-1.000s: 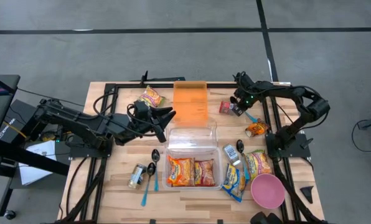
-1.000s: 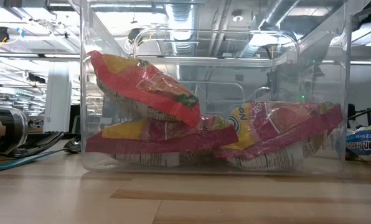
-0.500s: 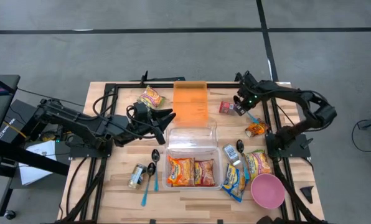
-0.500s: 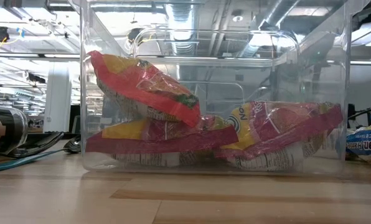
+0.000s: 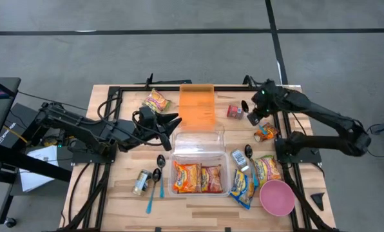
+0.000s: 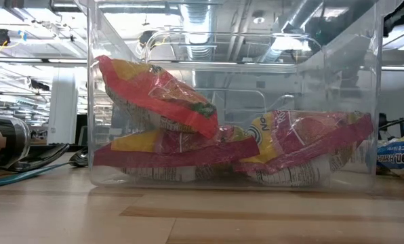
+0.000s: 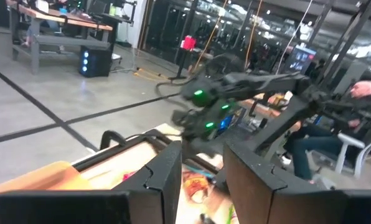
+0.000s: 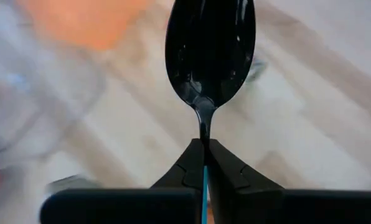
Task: Pick & Place Food Item
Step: Put the blue spoon into the transparent bin
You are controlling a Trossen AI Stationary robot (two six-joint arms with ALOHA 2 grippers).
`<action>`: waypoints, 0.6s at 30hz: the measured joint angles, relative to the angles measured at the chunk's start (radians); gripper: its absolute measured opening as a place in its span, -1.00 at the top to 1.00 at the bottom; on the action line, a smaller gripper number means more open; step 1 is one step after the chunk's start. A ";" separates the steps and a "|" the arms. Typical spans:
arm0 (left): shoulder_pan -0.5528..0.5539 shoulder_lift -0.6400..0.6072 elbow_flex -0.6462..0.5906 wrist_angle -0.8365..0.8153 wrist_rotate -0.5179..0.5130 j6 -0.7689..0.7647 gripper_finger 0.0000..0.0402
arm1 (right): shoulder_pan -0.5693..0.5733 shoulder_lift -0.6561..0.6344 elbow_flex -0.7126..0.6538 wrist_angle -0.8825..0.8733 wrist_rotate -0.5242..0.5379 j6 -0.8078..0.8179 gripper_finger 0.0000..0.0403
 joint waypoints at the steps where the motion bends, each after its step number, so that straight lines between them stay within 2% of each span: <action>1: 0.000 0.000 0.000 -0.008 0.000 0.001 0.44 | 0.037 -0.027 0.000 -0.002 -0.006 0.028 1.00; 6: 0.000 0.000 0.000 -0.065 -0.002 -0.002 0.44 | 0.228 -0.136 0.000 0.049 -0.022 0.222 1.00; 10: 0.000 -0.001 0.000 -0.101 -0.002 -0.002 0.44 | 0.381 -0.171 0.000 0.164 -0.012 0.374 1.00; 15: -0.003 -0.018 -0.001 -0.178 -0.002 -0.038 0.44 | 0.536 -0.135 0.006 0.397 0.038 0.492 1.00; 18: -0.010 -0.039 0.000 -0.224 0.003 -0.069 0.44 | 0.596 -0.062 0.041 0.441 0.084 0.500 1.00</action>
